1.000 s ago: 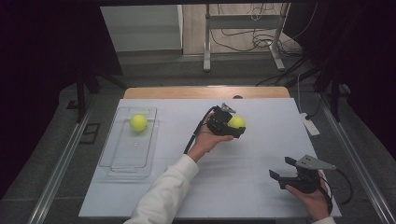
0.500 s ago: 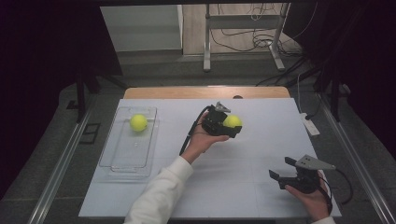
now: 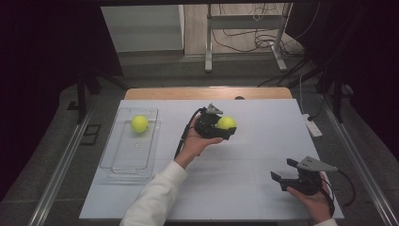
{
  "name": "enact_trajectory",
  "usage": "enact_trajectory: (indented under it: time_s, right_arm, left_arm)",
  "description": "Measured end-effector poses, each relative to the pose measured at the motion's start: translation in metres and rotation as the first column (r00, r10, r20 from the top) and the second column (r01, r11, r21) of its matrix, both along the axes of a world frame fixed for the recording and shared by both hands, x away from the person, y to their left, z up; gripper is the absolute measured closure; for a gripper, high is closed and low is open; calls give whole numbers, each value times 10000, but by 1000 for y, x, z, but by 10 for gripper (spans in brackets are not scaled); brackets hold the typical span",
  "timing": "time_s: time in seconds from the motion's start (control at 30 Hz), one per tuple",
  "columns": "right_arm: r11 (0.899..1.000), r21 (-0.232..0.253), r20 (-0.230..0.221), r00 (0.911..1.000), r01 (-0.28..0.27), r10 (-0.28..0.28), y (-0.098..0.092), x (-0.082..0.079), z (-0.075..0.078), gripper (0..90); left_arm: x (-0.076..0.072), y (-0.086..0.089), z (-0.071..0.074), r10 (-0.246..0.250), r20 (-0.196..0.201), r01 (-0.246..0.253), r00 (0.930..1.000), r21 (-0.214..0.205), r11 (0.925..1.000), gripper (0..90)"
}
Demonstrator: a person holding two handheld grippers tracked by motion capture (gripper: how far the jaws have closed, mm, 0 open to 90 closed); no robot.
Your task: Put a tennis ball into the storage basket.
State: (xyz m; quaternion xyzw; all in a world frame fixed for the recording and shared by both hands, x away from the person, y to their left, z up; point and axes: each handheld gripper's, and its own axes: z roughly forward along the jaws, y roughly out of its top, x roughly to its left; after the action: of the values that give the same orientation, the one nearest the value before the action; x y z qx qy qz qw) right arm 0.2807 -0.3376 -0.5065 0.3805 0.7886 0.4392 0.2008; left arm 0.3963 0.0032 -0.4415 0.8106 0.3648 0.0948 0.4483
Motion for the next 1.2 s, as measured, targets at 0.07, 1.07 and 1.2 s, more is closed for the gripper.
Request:
enact_trajectory:
  time_s: [0.07, 1.07, 1.2]
  right_arm:
    - [10000, -5, -4, 10000, 7, -7, 0, 0, 0, 147]
    - [10000, -74, -30, 10000, 21, -21, 2, 0, -1, 146]
    - [10000, -76, -27, 10000, 16, -17, 3, 0, -1, 147]
  left_arm:
    - [-1, 2, -1, 19, -11, -19, 10000, -2, 10000, 270]
    - [-19, 32, -3, 186, 199, -182, 9996, -194, 9996, 270]
    - [-22, 35, -3, 181, 225, -176, 9996, -213, 9996, 270]
